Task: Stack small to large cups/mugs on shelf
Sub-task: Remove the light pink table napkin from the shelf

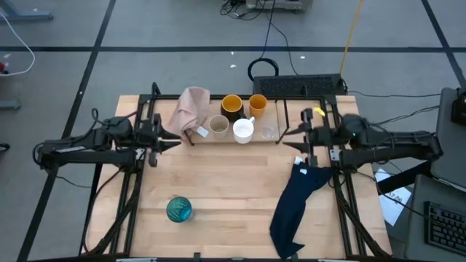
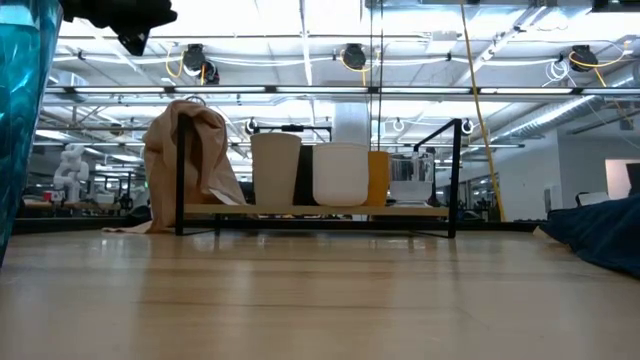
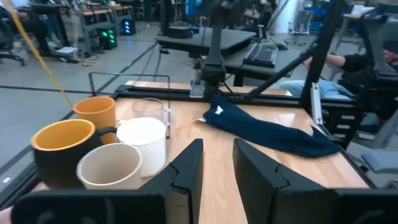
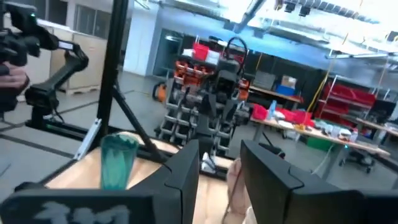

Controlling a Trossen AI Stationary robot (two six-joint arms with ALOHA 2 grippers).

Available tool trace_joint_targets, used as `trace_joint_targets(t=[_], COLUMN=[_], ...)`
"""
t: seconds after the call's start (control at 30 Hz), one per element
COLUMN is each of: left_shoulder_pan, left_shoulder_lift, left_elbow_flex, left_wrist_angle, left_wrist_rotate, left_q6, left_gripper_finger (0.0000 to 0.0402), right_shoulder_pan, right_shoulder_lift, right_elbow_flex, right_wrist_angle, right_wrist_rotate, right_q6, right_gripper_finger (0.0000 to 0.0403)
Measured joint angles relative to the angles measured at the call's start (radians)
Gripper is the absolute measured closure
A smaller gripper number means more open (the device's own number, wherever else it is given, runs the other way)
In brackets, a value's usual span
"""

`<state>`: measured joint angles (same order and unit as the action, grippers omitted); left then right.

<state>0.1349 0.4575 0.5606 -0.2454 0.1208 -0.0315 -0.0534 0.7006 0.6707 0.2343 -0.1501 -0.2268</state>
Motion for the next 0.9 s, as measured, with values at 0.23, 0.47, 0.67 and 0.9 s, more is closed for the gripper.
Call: trace_joint_targets(t=[0.23, 0.47, 0.67, 0.9], left_shoulder_pan=[0.000, 0.000, -0.006, -0.141], left_shoulder_lift=[0.045, 0.075, 0.141, 0.261], left_elbow_flex=[0.000, 0.000, 0.010, 0.234], left_wrist_angle=[0.019, 0.020, 0.077, -0.269], left_wrist_rotate=[0.037, 0.034, 0.135, 0.037], left_q6=[0.000, 0.001, -0.062, -0.067], left_gripper_finger=[0.0314, 0.0314, 0.0314, 0.0314], right_shoulder_pan=[0.011, 0.011, 0.011, 0.010], right_shoulder_lift=[-0.149, -0.180, -0.179, -0.179], right_elbow_flex=[-0.222, -0.381, -0.504, -0.515], right_wrist_angle=[0.047, 0.140, 0.352, 0.413], right_wrist_rotate=[0.022, 0.019, 0.019, 0.018], right_q6=[0.071, 0.198, 0.260, 0.241], right_gripper_finger=[0.0293, 0.0293, 0.0293, 0.0293])
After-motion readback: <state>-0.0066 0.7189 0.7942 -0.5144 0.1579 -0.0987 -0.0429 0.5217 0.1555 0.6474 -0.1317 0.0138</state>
